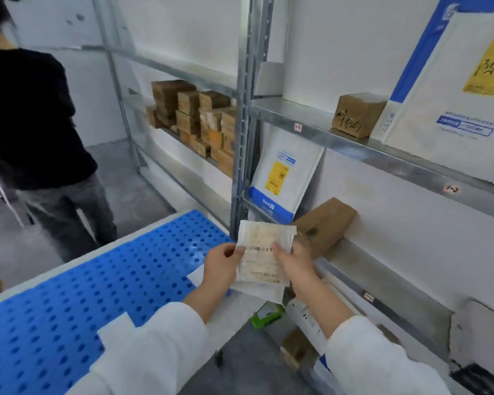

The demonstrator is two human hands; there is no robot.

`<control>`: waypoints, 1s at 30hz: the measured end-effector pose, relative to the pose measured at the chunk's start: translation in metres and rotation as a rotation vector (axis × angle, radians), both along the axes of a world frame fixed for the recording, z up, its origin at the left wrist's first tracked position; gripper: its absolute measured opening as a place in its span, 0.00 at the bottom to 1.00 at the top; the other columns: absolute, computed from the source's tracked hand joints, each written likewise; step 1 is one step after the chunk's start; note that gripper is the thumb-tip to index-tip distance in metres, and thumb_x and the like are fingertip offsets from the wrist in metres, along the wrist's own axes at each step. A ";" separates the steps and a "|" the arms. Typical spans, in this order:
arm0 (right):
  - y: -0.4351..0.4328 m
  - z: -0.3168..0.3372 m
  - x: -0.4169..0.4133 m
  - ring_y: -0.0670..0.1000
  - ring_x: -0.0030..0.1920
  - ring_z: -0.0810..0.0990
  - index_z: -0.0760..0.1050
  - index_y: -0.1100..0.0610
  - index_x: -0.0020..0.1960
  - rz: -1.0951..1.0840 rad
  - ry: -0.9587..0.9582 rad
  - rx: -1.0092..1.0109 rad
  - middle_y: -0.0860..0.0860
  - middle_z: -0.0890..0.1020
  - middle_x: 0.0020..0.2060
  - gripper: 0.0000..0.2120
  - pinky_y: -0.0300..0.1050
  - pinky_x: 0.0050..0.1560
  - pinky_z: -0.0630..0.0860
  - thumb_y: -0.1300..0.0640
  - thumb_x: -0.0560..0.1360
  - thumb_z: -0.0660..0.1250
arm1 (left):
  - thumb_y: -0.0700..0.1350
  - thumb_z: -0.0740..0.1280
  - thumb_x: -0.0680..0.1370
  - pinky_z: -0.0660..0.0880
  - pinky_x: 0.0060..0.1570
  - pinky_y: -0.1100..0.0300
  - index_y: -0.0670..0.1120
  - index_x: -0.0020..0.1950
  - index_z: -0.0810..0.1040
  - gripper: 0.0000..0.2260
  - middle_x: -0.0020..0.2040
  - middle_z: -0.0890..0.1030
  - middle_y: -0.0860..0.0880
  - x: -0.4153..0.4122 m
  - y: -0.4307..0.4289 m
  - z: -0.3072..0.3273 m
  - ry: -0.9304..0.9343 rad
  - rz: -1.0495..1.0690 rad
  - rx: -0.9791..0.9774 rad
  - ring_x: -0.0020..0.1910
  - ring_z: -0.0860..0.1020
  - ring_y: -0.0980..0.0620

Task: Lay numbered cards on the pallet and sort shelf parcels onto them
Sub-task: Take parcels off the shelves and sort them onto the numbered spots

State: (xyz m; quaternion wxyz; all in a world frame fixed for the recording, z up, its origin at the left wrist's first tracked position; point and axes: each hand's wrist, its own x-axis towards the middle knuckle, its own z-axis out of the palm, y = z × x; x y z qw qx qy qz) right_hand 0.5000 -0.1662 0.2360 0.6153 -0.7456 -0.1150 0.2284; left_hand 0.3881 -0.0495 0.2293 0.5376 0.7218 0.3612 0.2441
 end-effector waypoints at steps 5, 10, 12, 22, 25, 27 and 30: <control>0.059 -0.004 -0.085 0.47 0.48 0.82 0.74 0.52 0.59 0.191 0.008 -0.009 0.48 0.83 0.51 0.11 0.44 0.42 0.80 0.53 0.78 0.67 | 0.44 0.67 0.78 0.70 0.35 0.62 0.43 0.35 0.79 0.11 0.33 0.80 0.49 -0.116 0.026 -0.008 -0.064 0.194 -0.047 0.33 0.74 0.55; 0.106 -0.012 -0.170 0.52 0.53 0.82 0.76 0.54 0.60 0.449 0.098 0.010 0.51 0.83 0.53 0.14 0.56 0.55 0.80 0.53 0.76 0.70 | 0.44 0.67 0.78 0.75 0.40 0.58 0.44 0.43 0.82 0.07 0.38 0.82 0.53 -0.215 0.050 -0.023 -0.075 0.446 -0.094 0.36 0.77 0.55; 0.129 -0.014 -0.200 0.51 0.52 0.83 0.76 0.53 0.59 0.550 0.114 0.001 0.50 0.84 0.52 0.14 0.52 0.51 0.81 0.53 0.75 0.71 | 0.44 0.68 0.78 0.75 0.41 0.59 0.50 0.40 0.79 0.07 0.38 0.81 0.54 -0.251 0.060 -0.030 -0.094 0.553 -0.117 0.37 0.77 0.55; 0.246 -0.028 -0.361 0.51 0.48 0.84 0.76 0.54 0.55 0.890 0.186 -0.062 0.50 0.84 0.49 0.14 0.46 0.40 0.81 0.49 0.74 0.72 | 0.45 0.69 0.77 0.77 0.40 0.65 0.51 0.48 0.80 0.02 0.44 0.83 0.55 -0.409 0.106 -0.041 -0.197 0.999 -0.113 0.44 0.81 0.58; 0.283 -0.032 -0.403 0.49 0.48 0.83 0.75 0.54 0.58 1.025 0.188 -0.064 0.50 0.83 0.51 0.13 0.42 0.39 0.80 0.49 0.76 0.68 | 0.43 0.69 0.77 0.77 0.40 0.66 0.49 0.48 0.80 0.02 0.44 0.82 0.54 -0.448 0.130 -0.047 -0.161 1.110 -0.101 0.45 0.81 0.56; 0.304 -0.041 -0.429 0.50 0.50 0.81 0.73 0.55 0.62 1.111 0.167 -0.106 0.51 0.81 0.53 0.13 0.43 0.44 0.79 0.51 0.80 0.63 | 0.43 0.69 0.77 0.75 0.36 0.70 0.49 0.48 0.79 0.02 0.44 0.82 0.55 -0.471 0.146 -0.053 -0.113 1.168 -0.103 0.44 0.80 0.57; 0.329 -0.053 -0.456 0.52 0.55 0.79 0.70 0.57 0.66 1.240 0.118 -0.225 0.53 0.79 0.58 0.15 0.47 0.51 0.77 0.55 0.82 0.59 | 0.43 0.69 0.77 0.71 0.34 0.72 0.46 0.51 0.79 0.04 0.43 0.79 0.56 -0.499 0.166 -0.063 0.005 1.231 -0.132 0.42 0.78 0.60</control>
